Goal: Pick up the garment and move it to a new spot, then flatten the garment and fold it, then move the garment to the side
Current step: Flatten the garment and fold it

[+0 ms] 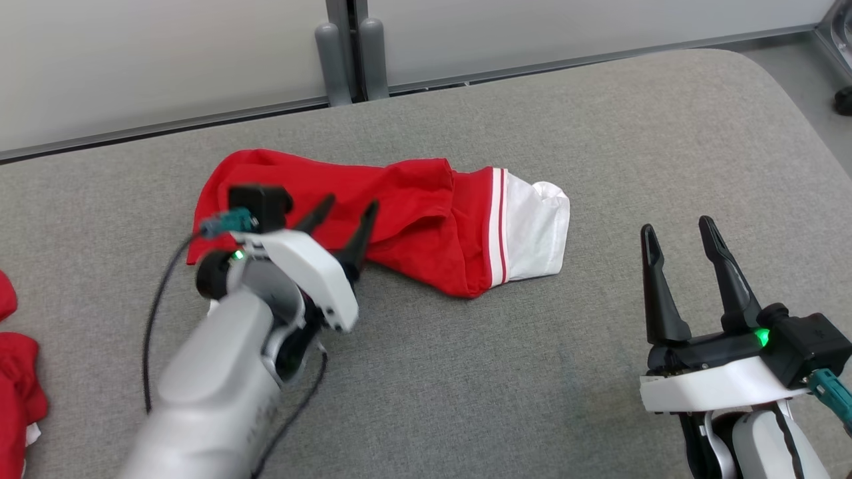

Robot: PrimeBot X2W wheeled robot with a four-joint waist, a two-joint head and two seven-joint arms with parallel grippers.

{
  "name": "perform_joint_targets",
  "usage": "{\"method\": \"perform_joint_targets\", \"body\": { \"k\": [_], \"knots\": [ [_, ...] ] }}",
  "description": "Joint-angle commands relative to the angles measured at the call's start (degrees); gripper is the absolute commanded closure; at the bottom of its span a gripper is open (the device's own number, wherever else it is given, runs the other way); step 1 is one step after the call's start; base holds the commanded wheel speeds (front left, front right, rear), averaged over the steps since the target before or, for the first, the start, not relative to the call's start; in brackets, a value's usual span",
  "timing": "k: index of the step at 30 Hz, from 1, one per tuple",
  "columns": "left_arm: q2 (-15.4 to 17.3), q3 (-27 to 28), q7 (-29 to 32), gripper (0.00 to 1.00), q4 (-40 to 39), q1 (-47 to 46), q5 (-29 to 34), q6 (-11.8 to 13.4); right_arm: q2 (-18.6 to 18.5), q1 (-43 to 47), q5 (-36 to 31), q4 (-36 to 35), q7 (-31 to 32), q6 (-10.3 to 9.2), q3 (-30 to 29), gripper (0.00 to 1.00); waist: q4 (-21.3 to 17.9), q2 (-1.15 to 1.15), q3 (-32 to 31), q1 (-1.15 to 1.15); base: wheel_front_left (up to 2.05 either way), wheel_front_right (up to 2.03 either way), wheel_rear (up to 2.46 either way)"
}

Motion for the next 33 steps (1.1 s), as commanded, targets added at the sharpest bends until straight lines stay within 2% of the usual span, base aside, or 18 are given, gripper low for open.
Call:
{"method": "perform_joint_targets", "body": {
  "k": [1,6,12,19,25,29,30,32,33],
  "knots": [
    [-0.7,-1.2,0.3,0.00,-2.4,3.6,-0.5,-0.1,-0.3,0.7,-0.5,-0.1,0.0,0.09,-0.4,0.00,0.6,0.00,-0.6,0.00,0.00,0.00,0.00],
    [-1.2,-3.6,2.9,0.00,-7.3,8.7,-2.0,-0.1,-0.3,1.0,-0.7,0.0,0.0,0.09,-0.4,0.00,0.4,0.00,-0.6,0.00,0.00,0.00,0.00],
    [-2.0,-3.9,5.6,0.00,-10.3,9.4,-3.7,1.7,-0.3,-0.2,-0.2,-0.4,0.0,0.09,0.3,0.00,-1.6,0.00,0.6,0.00,0.00,0.00,0.00],
    [-2.3,-3.0,5.7,0.00,-7.7,4.2,-3.4,4.3,-0.3,-0.9,0.9,-1.0,0.0,0.09,0.0,0.00,-4.7,0.00,2.8,0.00,0.00,0.00,0.00],
    [-2.7,-3.0,4.6,0.00,-3.8,0.5,-3.8,5.3,-0.3,-1.5,1.6,-1.2,0.0,0.09,-0.1,0.00,-6.8,0.00,3.7,0.00,0.00,0.00,0.00],
    [-2.9,-2.9,2.4,0.00,-1.5,-1.4,-3.9,4.7,-0.3,-1.6,2.0,-1.4,0.0,0.09,-0.2,0.00,-7.4,0.00,4.2,0.00,0.00,0.00,0.00],
    [-2.9,-2.9,2.0,0.15,-0.9,-1.7,-4.1,4.5,-0.3,-1.6,2.1,-1.4,0.0,0.09,-0.4,0.00,-7.4,0.00,4.2,0.00,0.00,0.00,0.00],
    [-2.9,-3.4,1.5,1.00,0.2,-2.5,-4.2,4.2,-0.3,-1.5,2.0,-1.4,0.0,0.09,-0.5,0.00,-7.3,0.00,4.3,0.00,0.00,0.00,0.00],
    [-3.0,-3.6,1.3,1.00,0.6,-2.7,-4.4,4.0,-0.3,-1.4,1.9,-1.3,0.0,0.09,-0.6,0.00,-7.1,0.00,4.2,0.00,0.00,0.00,0.00]
  ]
}}
